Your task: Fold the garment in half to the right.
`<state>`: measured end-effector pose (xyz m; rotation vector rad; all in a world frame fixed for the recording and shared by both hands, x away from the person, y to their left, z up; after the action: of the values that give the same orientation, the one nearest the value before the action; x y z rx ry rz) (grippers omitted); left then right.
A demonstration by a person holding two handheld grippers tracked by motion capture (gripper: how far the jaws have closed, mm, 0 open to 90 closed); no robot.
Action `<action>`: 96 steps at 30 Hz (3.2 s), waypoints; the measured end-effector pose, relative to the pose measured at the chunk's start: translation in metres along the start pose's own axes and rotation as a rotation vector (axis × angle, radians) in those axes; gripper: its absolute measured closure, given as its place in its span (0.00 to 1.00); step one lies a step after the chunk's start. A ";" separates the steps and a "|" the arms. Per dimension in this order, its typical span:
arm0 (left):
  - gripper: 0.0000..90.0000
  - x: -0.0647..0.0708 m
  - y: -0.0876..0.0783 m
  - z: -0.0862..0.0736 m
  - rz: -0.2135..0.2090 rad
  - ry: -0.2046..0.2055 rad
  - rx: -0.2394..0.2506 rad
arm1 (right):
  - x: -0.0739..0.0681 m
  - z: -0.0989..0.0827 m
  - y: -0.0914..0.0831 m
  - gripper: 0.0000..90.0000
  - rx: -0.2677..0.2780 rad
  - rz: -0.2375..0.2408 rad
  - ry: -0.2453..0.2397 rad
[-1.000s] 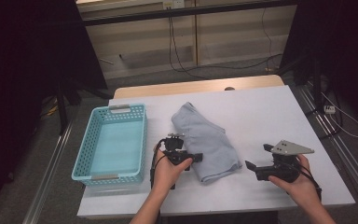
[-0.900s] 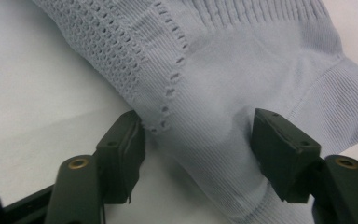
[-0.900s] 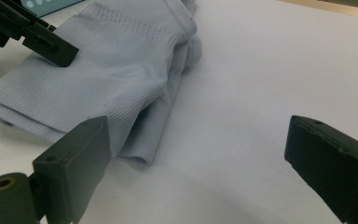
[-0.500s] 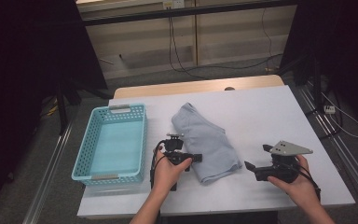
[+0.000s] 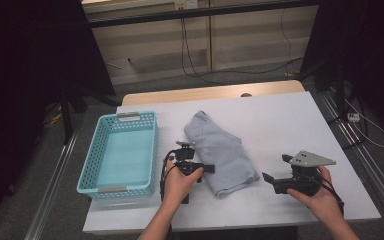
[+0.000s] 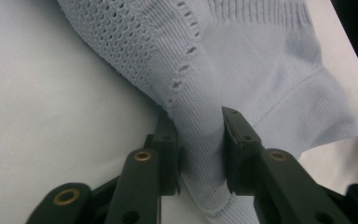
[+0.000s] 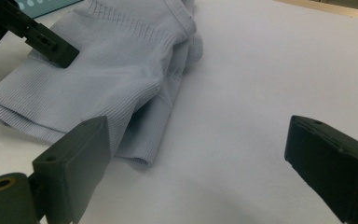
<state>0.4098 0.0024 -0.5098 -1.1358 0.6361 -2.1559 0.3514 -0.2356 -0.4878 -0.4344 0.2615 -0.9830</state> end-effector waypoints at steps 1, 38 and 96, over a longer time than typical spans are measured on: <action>0.80 0.000 -0.001 0.000 0.000 0.003 -0.007 | 0.000 0.000 0.000 0.07 0.000 0.000 0.000; 0.81 -0.028 -0.043 0.006 0.036 -0.058 0.011 | -0.006 0.007 0.014 0.07 0.002 0.033 -0.017; 0.49 -0.039 -0.023 0.006 0.098 -0.032 0.066 | -0.008 0.003 0.013 0.07 -0.007 0.051 -0.013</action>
<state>0.4255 0.0447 -0.5129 -1.0796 0.5899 -2.0566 0.3581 -0.2218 -0.4911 -0.4382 0.2636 -0.9295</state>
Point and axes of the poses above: each handheld gripper's, and its own axes: y roughly forward along the jaws, z roughly out of its top, x roughly to its right, the point moved 8 cm from there along y, roughly forward along the jaws, and after that the axes turned 2 degrees about x, right-handed, at the moved point
